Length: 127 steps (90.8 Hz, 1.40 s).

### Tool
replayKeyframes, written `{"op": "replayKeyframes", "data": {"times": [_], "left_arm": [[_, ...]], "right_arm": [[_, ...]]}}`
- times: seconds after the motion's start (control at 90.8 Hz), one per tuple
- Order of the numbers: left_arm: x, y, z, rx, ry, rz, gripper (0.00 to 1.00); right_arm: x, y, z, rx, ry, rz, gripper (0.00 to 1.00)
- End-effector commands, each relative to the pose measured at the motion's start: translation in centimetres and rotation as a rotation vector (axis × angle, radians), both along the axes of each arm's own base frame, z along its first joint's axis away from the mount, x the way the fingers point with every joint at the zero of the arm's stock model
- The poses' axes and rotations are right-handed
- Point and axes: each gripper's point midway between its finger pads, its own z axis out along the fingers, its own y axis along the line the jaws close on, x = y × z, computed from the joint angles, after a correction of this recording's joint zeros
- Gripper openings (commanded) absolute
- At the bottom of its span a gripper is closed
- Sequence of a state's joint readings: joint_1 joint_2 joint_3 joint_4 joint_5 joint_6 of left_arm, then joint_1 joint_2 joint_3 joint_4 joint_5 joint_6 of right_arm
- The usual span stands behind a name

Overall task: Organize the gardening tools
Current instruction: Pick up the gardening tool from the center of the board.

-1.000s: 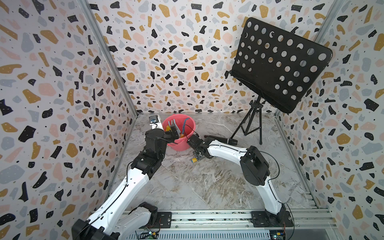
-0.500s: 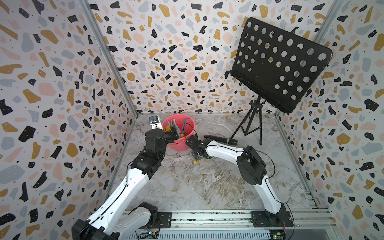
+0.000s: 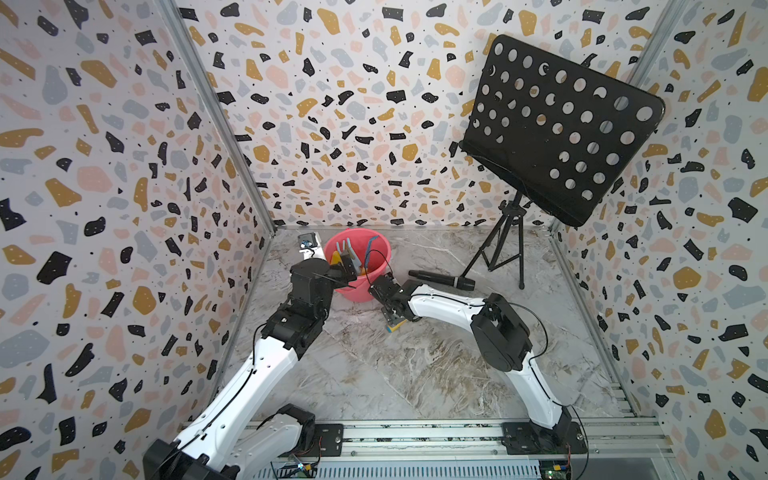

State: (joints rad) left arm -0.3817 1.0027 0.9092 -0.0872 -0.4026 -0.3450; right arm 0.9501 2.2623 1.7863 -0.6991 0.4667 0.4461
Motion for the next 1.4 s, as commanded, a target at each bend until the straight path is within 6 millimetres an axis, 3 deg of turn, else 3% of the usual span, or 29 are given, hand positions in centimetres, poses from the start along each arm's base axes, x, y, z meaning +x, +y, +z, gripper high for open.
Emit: {"op": "replayKeyframes", "data": {"times": [0.0, 0.407, 0.738, 1.134, 1.387], "left_arm": [[-0.2, 0.4, 0.6, -0.015, -0.026, 0.015, 0.99], [-0.2, 0.3, -1.0, -0.008, 0.037, 0.015, 0.99], [-0.4, -0.3, -2.6, -0.035, 0.099, -0.012, 1.0], [-1.1, -0.3, -4.2, -0.048, 0.166, -0.014, 1.0], [-1.1, -0.6, -4.6, -0.052, 0.179, -0.027, 0.99]], "right_arm": [[-1.2, -1.2, 1.8, 0.006, -0.002, -0.019, 0.95], [-5.6, -6.7, 1.4, 0.018, 0.047, -0.075, 0.95], [-8.3, -9.2, 1.3, 0.052, 0.094, -0.108, 0.92], [-10.0, -7.3, 0.4, 0.206, 0.189, -0.007, 0.82], [-9.5, -7.9, 0.2, 0.221, 0.194, -0.003, 0.76]]}}
